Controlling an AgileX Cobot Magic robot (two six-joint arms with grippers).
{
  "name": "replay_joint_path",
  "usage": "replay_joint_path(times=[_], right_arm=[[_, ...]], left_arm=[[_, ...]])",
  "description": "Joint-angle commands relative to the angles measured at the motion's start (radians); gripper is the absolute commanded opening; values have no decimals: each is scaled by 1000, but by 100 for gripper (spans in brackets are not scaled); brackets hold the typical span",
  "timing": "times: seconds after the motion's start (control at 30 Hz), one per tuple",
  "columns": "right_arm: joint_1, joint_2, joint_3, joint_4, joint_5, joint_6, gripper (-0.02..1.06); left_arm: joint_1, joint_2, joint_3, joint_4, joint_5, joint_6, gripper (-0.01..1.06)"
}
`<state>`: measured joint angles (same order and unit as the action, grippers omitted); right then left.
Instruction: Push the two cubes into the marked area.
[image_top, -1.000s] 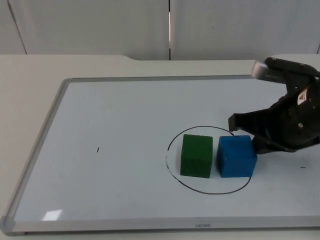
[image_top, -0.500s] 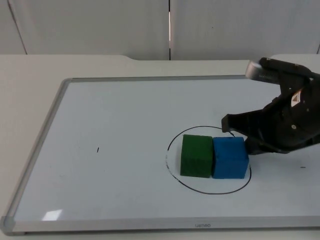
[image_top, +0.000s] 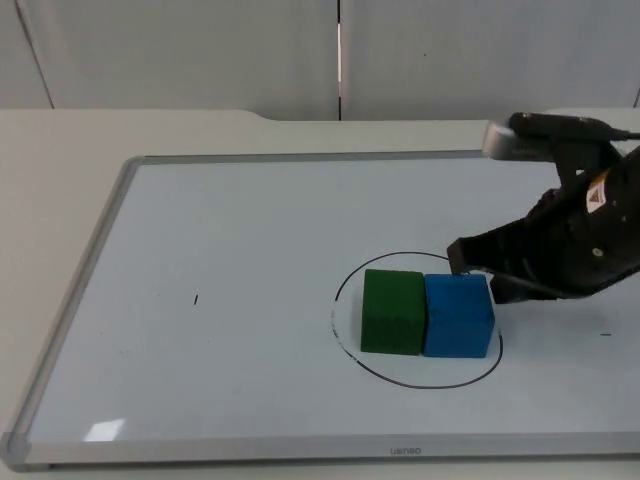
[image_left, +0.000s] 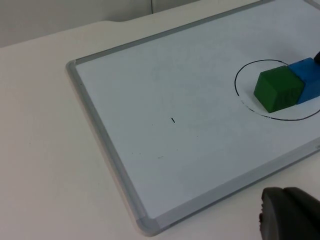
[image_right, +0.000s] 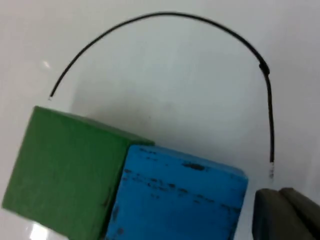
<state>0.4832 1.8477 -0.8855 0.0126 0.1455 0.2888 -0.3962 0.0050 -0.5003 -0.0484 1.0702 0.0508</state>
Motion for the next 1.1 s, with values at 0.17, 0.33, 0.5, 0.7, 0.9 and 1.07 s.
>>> replay_joint_path(times=[0.17, 0.33, 0.5, 0.7, 0.9, 1.07], right_arm=[[-3, -178, -3, -159, 78, -11, 0], [-3, -319, -3, -211, 145, -11, 0], [-3, -467, -3, -220, 178, -11, 0], [1, -650, -3, -215, 264, -11, 0], [1, -829, 34, -220, 359, -20, 0], [1, -988, 118, -209, 359, -20, 0]], left_arm=[[2, -5, 6, 4, 4, -7, 0], [2, -5, 6, 4, 4, -7, 0], [2, -5, 6, 4, 4, -7, 0], [2, -5, 6, 4, 4, -7, 0], [2, -5, 6, 4, 4, -7, 0], [2, -5, 6, 4, 4, -7, 0]])
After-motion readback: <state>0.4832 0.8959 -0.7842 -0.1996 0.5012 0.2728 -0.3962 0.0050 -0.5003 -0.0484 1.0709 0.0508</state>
